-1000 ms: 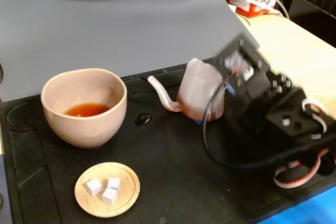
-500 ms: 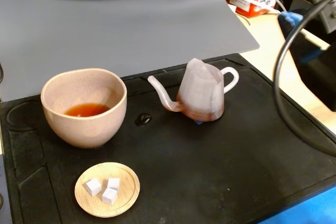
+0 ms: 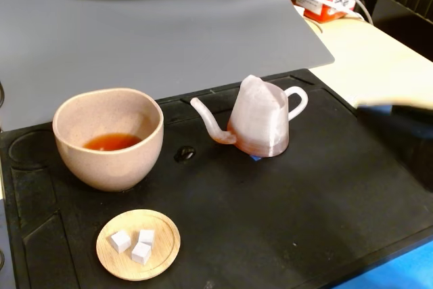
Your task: Pick up a kettle and pour liquid into a cup.
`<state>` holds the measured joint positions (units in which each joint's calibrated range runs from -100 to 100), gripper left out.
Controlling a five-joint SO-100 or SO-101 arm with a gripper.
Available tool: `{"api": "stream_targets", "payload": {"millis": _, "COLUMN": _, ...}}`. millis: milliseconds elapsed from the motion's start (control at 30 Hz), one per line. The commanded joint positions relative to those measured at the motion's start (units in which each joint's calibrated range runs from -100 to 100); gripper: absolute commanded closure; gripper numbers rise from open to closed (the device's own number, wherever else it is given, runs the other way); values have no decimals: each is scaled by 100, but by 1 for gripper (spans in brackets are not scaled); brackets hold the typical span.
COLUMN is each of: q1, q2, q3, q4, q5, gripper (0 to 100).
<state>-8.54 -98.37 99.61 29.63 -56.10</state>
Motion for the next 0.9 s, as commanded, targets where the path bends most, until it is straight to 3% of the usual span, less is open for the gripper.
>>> {"api": "stream_targets", "payload": {"millis": 0, "q1": 36, "q2": -9, "q3": 21, "q4": 1209, "q5": 29, "gripper": 99}}
{"api": "stream_targets", "payload": {"millis": 33, "q1": 36, "q2": -9, "q3": 21, "q4": 2428, "q5": 29, "gripper": 99}}
{"api": "stream_targets", "payload": {"millis": 100, "q1": 36, "q2": -9, "q3": 21, "q4": 3717, "q5": 29, "gripper": 99}}
{"api": "stream_targets", "payload": {"millis": 200, "q1": 36, "q2": -9, "q3": 21, "q4": 4409, "q5": 29, "gripper": 99}}
{"api": "stream_targets", "payload": {"millis": 867, "q1": 21, "q2": -60, "q3": 21, "q4": 4538, "q5": 34, "gripper": 99}}
